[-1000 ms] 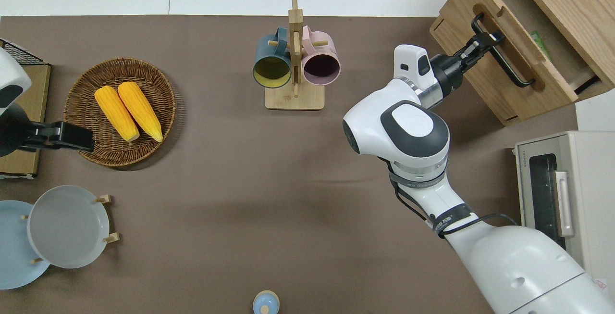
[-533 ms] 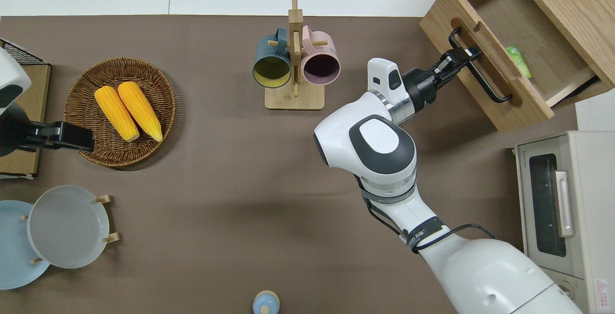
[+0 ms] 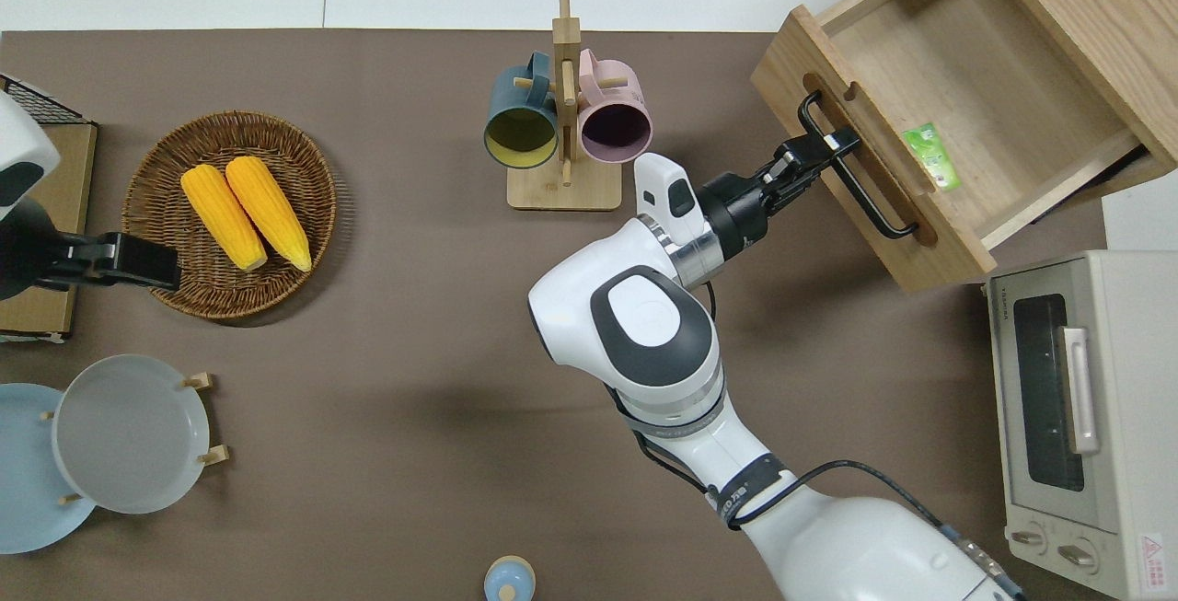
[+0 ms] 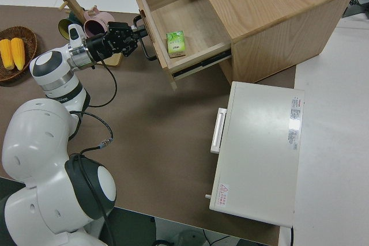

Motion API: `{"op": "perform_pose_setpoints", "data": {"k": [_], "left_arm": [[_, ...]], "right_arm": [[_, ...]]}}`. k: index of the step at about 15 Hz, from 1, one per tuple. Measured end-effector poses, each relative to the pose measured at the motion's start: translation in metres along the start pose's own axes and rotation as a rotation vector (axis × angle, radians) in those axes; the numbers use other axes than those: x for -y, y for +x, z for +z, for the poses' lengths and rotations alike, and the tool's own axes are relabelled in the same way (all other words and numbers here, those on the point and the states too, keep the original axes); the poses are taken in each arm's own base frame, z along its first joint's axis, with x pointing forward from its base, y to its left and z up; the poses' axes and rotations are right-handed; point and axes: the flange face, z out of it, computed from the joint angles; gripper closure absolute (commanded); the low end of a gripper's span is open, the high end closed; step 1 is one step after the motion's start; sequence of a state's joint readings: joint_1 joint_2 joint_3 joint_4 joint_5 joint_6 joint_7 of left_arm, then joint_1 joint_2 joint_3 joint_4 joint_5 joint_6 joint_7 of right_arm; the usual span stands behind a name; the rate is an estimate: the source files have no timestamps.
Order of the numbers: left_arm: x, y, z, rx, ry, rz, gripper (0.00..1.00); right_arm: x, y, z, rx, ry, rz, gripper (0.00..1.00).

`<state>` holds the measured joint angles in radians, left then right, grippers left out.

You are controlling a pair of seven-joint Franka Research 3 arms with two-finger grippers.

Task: Slide drawer open with right arm
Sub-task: 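Pull the handle with the right gripper toward the robot, sliding the drawer out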

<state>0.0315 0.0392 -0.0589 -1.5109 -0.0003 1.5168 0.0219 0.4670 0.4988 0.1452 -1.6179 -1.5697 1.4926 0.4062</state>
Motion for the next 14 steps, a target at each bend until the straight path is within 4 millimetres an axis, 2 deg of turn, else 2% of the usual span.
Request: {"op": "perform_pose_setpoints", "data": {"k": [8, 12, 13, 14], "left_arm": [[0.000, 0.000, 0.000, 0.000, 0.000, 0.000, 0.01], [0.000, 0.000, 0.000, 0.000, 0.000, 0.000, 0.01], [0.000, 0.000, 0.000, 0.000, 0.000, 0.000, 0.01], [0.000, 0.000, 0.000, 0.000, 0.000, 0.000, 0.01]], "right_arm": [[0.001, -0.005, -0.064, -0.009, 0.001, -0.002, 1.000], [0.001, -0.006, -0.066, -0.007, 0.003, -0.003, 1.000], [0.001, -0.006, -0.066, -0.007, 0.003, -0.003, 0.963], [0.001, -0.006, -0.066, -0.007, 0.003, -0.003, 0.795]]}}
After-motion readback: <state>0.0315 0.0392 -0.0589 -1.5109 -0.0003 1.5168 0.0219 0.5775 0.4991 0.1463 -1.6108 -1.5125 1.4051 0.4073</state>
